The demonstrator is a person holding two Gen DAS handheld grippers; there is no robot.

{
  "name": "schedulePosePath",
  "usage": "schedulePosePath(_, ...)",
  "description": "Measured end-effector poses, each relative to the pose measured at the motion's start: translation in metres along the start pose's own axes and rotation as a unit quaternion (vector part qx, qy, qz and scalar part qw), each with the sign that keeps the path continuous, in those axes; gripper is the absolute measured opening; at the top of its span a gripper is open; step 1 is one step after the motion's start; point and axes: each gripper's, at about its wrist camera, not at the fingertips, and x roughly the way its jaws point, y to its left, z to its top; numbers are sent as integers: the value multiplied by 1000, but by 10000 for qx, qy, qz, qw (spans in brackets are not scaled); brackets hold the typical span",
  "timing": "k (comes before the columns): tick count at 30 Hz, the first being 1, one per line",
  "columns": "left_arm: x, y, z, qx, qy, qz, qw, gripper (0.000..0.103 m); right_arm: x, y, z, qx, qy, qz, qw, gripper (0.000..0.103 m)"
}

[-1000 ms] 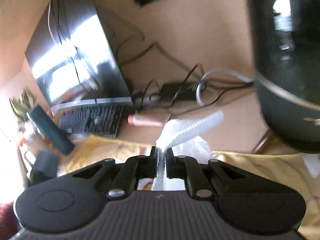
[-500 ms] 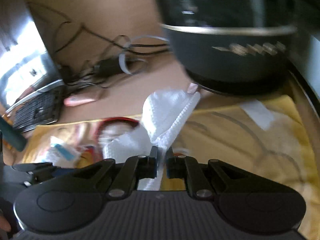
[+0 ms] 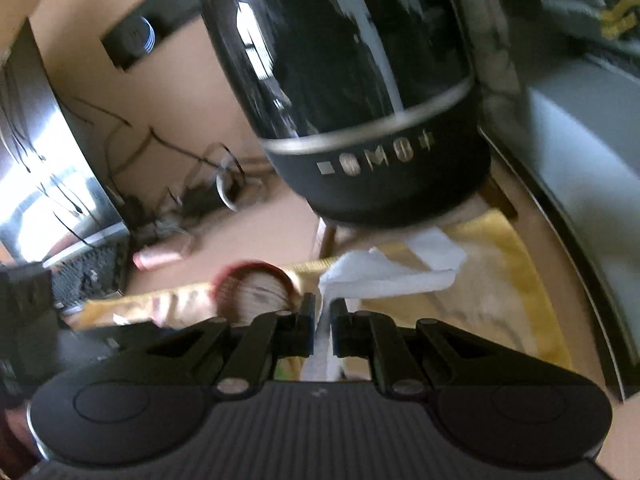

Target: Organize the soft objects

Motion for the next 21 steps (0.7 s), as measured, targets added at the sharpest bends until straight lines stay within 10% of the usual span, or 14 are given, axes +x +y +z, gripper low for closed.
schedulePosePath(9, 12, -24, -9, 344, 307, -532, 9975, 103, 17, 45, 36, -308, 75, 1505, 9881, 10)
schedulePosePath(21, 5, 6, -27, -229, 425, -96, 9988, 103, 40, 16, 7, -330, 543, -138, 9979, 10)
